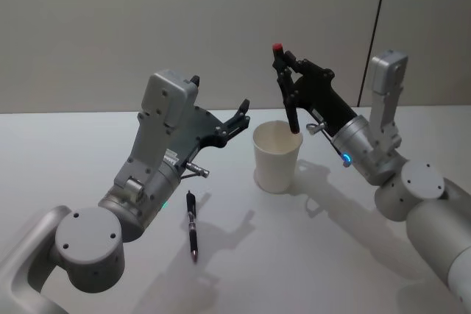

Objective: Place the pen into the pen holder.

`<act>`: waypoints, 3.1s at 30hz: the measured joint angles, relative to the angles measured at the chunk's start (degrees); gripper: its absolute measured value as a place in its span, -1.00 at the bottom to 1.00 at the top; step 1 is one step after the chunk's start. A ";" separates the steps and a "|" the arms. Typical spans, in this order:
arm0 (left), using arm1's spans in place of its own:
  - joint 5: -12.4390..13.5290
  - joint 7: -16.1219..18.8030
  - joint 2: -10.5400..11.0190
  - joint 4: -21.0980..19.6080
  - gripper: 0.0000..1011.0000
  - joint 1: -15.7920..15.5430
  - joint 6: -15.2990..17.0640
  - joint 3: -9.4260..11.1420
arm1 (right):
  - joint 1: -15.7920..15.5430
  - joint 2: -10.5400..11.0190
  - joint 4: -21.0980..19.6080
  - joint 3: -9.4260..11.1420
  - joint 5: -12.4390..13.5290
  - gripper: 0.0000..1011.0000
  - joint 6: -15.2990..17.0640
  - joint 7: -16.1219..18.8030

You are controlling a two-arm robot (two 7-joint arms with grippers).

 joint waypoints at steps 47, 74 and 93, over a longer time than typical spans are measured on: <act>0.00 0.00 0.00 0.00 0.99 0.00 0.00 0.00 | 5.90 -2.48 17.22 1.95 1.69 -0.31 -8.63 5.01; 0.00 0.00 0.00 0.00 0.99 0.00 0.00 0.00 | 6.70 -1.45 17.87 4.10 0.54 0.98 -7.86 5.74; 0.00 0.00 0.00 0.00 0.99 0.00 0.00 0.00 | -5.35 3.95 -10.90 8.55 -2.63 0.98 12.37 3.08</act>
